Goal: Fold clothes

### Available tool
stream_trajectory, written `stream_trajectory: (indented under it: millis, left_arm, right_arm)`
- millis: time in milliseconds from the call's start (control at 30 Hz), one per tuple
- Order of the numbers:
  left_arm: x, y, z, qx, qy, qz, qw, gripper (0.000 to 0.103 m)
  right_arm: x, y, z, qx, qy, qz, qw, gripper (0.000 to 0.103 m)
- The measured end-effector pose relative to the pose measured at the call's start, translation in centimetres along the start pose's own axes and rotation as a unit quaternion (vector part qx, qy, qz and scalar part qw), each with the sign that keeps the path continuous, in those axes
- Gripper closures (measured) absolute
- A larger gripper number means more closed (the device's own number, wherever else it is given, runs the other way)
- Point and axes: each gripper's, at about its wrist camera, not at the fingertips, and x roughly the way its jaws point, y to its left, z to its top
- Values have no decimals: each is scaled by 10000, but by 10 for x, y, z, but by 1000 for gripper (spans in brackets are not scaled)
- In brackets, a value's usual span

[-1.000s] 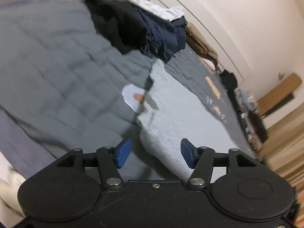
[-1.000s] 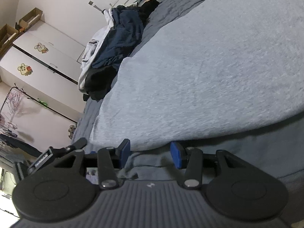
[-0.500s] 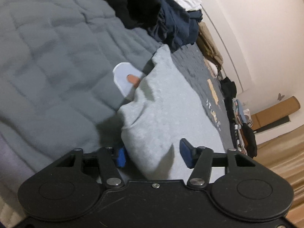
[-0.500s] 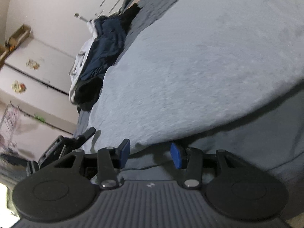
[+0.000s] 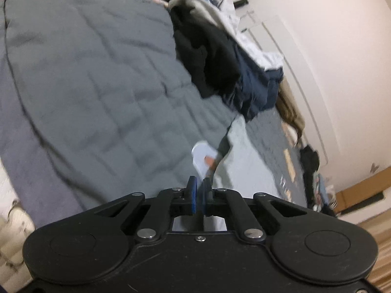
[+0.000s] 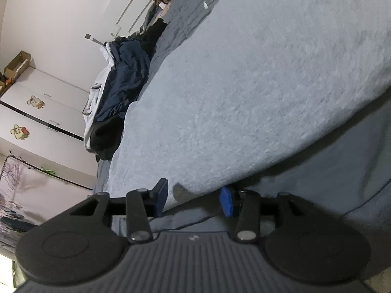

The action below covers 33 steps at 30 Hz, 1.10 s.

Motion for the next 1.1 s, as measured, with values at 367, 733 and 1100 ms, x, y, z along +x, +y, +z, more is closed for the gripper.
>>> stream_trajectory:
  millis: [367,733,1100]
  left_arm:
    - [19,-12,-33,298,528,-155,9980,44]
    - [42,-27,-41,448,439,-113,9980,42]
    - [45,-40,-49,796,173,114,9966,88]
  right_arm:
    - [-23,-1,0,106,-367,-73,9992,58]
    - [-61,-68,33,1215,-1165,-450,9847,58]
    - [-95,-115,47,1875,-2109,-801,9560,82]
